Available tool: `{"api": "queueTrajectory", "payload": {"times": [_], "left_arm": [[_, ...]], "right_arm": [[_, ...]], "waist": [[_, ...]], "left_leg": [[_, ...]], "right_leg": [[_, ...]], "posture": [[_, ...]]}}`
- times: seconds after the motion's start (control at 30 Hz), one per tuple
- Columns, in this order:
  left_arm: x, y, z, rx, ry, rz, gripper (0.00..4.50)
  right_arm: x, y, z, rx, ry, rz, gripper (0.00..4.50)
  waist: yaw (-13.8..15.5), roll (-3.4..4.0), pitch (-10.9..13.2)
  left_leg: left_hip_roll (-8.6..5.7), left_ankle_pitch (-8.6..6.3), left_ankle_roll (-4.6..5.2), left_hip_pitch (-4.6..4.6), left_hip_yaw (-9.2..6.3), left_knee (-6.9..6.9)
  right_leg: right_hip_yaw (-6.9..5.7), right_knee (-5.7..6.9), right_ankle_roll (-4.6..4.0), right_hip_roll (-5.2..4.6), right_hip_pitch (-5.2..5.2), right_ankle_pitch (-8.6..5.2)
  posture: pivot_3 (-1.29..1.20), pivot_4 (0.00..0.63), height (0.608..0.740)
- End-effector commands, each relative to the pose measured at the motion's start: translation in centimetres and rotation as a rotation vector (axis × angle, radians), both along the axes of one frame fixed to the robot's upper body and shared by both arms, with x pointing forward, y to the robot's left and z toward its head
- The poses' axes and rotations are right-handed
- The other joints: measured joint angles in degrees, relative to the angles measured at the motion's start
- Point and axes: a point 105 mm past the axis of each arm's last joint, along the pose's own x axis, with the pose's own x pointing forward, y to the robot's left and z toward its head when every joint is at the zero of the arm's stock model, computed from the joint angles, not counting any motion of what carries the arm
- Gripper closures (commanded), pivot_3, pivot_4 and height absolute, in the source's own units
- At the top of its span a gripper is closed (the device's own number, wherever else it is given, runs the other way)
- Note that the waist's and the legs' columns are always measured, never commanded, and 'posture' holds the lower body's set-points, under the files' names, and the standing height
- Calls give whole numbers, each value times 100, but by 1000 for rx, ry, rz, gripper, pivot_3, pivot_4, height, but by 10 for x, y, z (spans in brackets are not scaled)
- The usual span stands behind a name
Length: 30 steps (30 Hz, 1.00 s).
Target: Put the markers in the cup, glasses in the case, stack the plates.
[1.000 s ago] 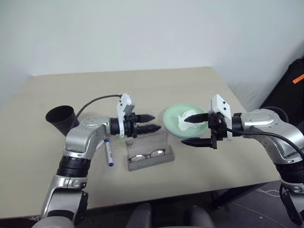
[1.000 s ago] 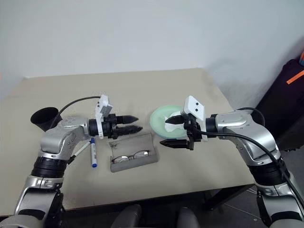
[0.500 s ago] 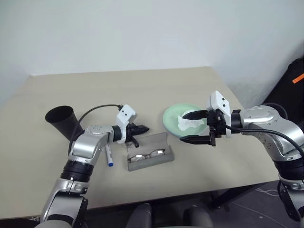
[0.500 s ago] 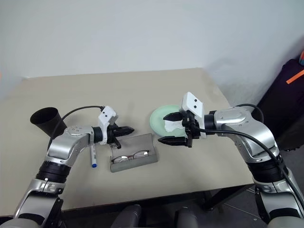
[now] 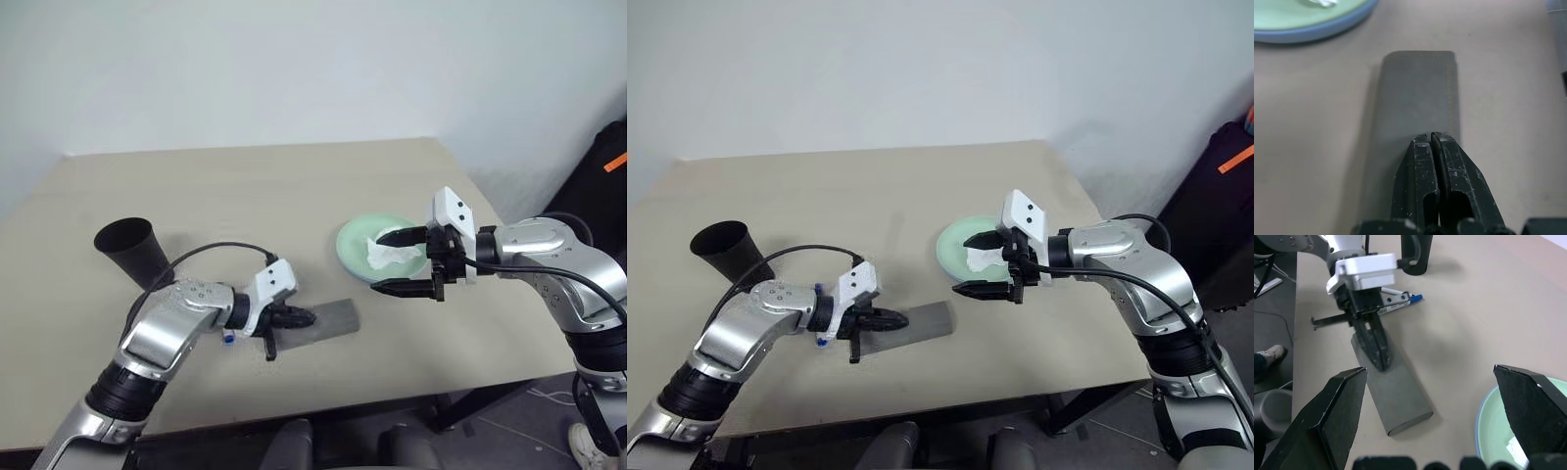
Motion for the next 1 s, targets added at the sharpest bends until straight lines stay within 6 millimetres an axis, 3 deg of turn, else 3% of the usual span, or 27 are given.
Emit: {"api": "queueTrajectory", "payload": {"times": [0.03,0.23,0.4,0.53,0.63,0.77,0.9,1.0], "left_arm": [[-4,3,-2,25,-19,8,4479],[-9,12,7,0,-25,32,4479],[-10,20,38,-126,-60,89,4479],[-7,46,63,-191,-150,245,4479],[5,71,70,-165,-192,407,4479],[5,84,73,-146,-191,462,4479],[2,116,82,-97,-199,572,3614],[8,143,82,-4,-254,678,2532]], "right_arm": [[1,2,14,8,-70,7,0],[2,3,15,6,-72,12,0],[2,3,14,4,-75,12,0],[2,1,12,3,-68,8,0],[2,1,11,2,-65,10,0],[2,2,12,5,-62,18,0],[4,4,12,3,-67,28,0],[5,4,12,3,-70,32,0]], "waist": [[-2,0,0],[-4,1,-1],[0,2,0],[-5,1,1],[2,0,1],[-2,-1,0],[-8,-3,1],[-3,0,2]], "left_leg": [[0,0,0,0,0,0],[1,0,0,1,1,-3],[2,0,1,0,0,-4],[4,-1,0,1,1,-2],[3,0,0,2,0,-5],[2,-1,0,1,1,-2],[4,-1,-1,2,1,-6],[4,-5,-8,2,4,-9]], "right_leg": [[0,0,0,0,0,0],[0,0,-1,1,-2,0],[0,0,-1,0,-4,-1],[0,-2,0,-1,-4,0],[-2,-1,-1,0,-3,0],[-2,-2,0,0,-1,0],[-2,0,-1,3,-6,0],[-2,-1,-1,0,-8,0]], "posture": [[0,0,704],[0,0,704],[0,0,704],[0,0,704],[0,0,704],[0,0,704],[0,0,704],[0,0,704]]}}
